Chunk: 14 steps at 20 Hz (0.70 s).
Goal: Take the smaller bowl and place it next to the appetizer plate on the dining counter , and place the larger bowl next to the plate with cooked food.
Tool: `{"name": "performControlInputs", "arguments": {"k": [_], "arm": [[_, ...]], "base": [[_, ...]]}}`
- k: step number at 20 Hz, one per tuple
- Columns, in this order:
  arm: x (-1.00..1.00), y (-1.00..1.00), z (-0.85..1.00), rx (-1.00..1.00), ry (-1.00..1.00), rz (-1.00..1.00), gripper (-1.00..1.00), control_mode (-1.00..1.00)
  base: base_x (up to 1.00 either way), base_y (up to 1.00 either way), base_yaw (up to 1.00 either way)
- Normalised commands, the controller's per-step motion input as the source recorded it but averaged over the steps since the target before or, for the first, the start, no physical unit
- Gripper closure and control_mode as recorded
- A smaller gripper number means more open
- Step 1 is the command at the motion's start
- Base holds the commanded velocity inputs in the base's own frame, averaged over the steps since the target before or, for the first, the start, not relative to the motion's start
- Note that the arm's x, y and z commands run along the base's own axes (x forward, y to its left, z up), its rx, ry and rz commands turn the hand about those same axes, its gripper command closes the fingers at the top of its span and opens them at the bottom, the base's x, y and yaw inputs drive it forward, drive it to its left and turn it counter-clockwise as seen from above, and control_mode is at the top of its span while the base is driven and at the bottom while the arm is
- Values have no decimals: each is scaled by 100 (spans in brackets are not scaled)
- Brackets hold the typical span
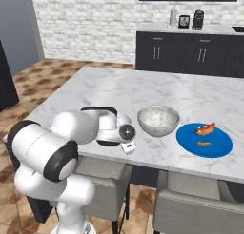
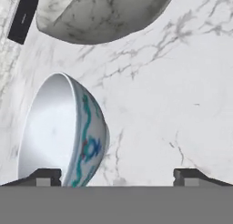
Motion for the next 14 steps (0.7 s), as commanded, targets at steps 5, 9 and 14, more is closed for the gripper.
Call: {"name": "performControlInputs", "arguments": {"k": [5, 9, 14], "arm": [[-90, 1, 76, 0, -3, 11, -100, -100], [-71, -7, 100, 3, 6, 19, -100, -100], [-70, 0, 100, 0, 23, 21, -100, -100]], "base": [[0, 0, 0], [0, 0, 0], [0, 0, 0]]}}
